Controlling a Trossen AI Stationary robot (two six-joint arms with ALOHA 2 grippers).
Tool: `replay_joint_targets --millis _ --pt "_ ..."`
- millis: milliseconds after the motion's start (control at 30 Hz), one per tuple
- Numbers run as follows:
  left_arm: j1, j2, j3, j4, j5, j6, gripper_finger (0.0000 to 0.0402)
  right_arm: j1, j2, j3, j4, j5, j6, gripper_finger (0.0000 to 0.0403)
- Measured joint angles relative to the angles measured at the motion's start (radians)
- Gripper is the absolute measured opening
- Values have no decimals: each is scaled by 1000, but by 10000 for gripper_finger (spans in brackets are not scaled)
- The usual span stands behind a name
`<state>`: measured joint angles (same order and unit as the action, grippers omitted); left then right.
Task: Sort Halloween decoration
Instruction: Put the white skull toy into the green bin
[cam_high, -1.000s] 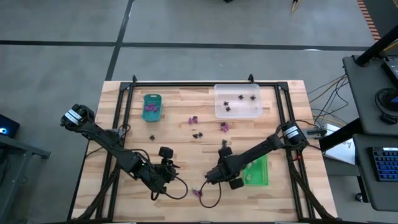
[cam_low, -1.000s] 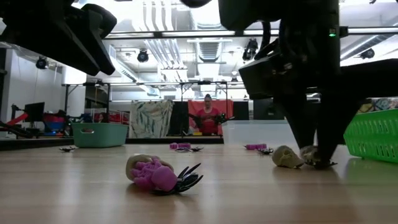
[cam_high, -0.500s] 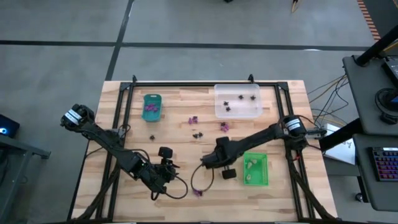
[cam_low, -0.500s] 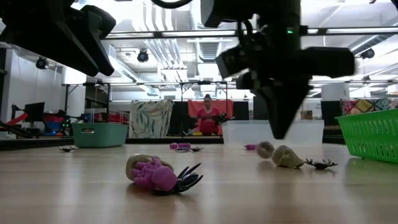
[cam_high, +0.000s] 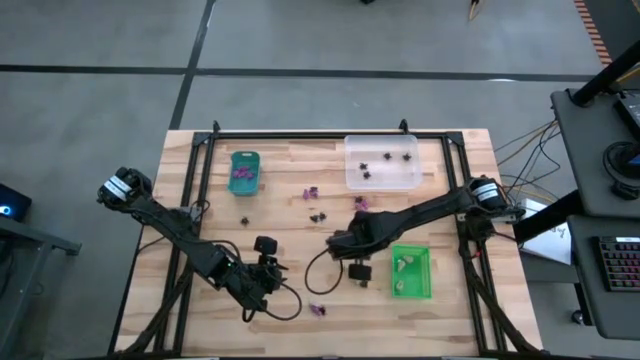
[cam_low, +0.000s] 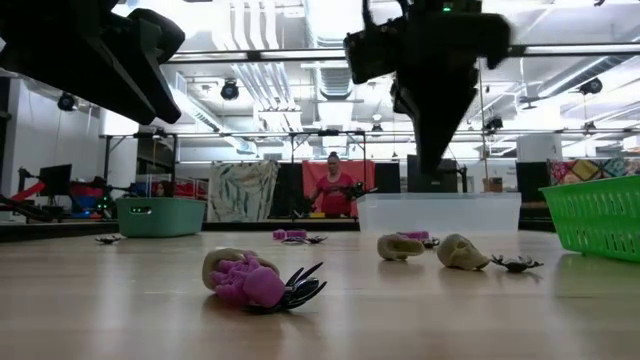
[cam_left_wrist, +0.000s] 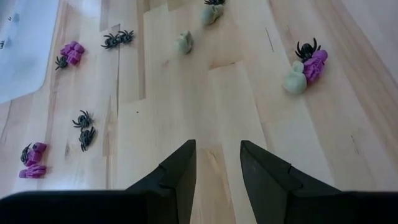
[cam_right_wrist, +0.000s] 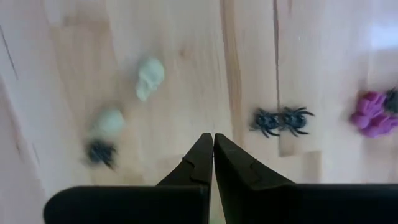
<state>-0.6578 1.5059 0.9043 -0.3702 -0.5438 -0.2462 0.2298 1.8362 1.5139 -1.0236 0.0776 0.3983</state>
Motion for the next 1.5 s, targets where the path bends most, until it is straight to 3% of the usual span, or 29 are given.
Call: replay_joint_targets --millis 100,267,533,733,1500 --pt "0 0 0 0 -24 0 109 -3 7 0 68 -11 153 12" --pt "0 0 0 2 -76 1 109 3 31 0 149 -84 234 51" --pt "0 0 0 16 -103 -1 109 3 82 0 148 -85 297 141" --pt "0 0 0 29 -104 0 109 4 137 -1 149 -144 286 178" --pt "0 2 0 29 -104 -2 109 22 180 -2 221 -91 281 167"
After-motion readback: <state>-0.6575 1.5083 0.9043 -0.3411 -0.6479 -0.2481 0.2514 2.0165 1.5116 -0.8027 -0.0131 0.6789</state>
